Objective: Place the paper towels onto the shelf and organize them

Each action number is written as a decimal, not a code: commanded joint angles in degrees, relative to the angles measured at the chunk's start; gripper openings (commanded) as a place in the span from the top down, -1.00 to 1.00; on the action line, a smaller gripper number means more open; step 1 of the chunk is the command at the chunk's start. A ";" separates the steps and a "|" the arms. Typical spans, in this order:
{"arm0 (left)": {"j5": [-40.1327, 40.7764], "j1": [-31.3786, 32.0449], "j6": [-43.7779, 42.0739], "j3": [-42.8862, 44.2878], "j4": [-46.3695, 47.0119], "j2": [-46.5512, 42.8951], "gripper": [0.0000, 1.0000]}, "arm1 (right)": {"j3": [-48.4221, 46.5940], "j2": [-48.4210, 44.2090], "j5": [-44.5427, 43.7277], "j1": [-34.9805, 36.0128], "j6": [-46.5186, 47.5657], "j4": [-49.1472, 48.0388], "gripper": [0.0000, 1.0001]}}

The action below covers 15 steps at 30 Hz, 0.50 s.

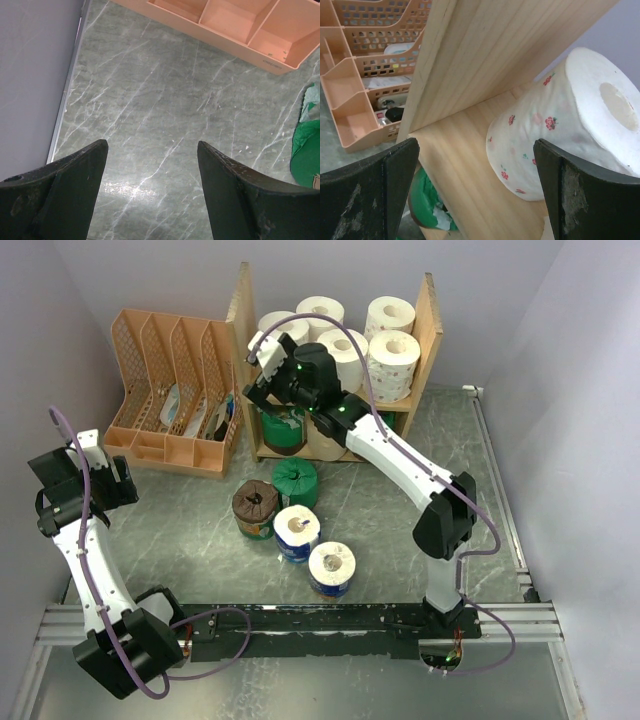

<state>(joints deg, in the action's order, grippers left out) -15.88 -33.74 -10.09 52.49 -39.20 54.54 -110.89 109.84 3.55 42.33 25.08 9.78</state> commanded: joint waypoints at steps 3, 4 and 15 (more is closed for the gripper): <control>-0.40 -0.80 -0.37 0.16 0.35 0.05 -0.68 | -3.89 2.92 -3.86 -0.10 -0.57 -3.10 -1.00; -0.38 -0.79 -0.37 0.16 0.32 0.12 -0.68 | -4.28 3.37 -3.57 -0.13 -0.63 -3.02 -0.99; -0.56 -0.78 -0.44 0.23 0.32 0.46 -0.68 | -10.51 7.76 1.28 -0.01 -2.30 0.41 -1.00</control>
<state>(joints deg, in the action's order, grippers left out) -15.90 -33.82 -10.09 52.49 -39.22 54.61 -117.99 115.52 3.18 42.48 24.23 9.78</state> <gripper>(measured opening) 0.841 0.996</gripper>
